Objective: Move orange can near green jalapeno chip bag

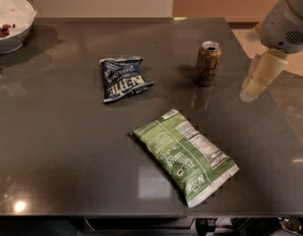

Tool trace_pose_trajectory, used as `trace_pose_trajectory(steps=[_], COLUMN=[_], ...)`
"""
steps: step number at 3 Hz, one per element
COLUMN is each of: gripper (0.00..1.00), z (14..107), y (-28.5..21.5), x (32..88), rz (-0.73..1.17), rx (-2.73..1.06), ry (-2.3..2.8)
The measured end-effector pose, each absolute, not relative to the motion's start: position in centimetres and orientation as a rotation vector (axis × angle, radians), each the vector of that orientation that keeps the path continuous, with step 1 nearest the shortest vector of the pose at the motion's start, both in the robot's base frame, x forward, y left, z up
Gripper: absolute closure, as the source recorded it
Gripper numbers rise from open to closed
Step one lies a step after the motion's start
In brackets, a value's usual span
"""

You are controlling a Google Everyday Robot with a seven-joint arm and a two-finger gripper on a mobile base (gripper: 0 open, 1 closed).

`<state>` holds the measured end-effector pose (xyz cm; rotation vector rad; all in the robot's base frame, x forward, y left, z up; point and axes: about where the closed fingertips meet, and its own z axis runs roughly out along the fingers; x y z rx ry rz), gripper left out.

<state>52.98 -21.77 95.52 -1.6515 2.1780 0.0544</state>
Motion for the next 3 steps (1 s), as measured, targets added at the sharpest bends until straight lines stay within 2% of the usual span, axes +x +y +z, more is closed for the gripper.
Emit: trace_pose_trajectory(steps=[3], gripper=[0.0], z=[93.6], y=[-20.5], x=[62.3], rz=[0.203], rx=[-1.503], ry=[2.098])
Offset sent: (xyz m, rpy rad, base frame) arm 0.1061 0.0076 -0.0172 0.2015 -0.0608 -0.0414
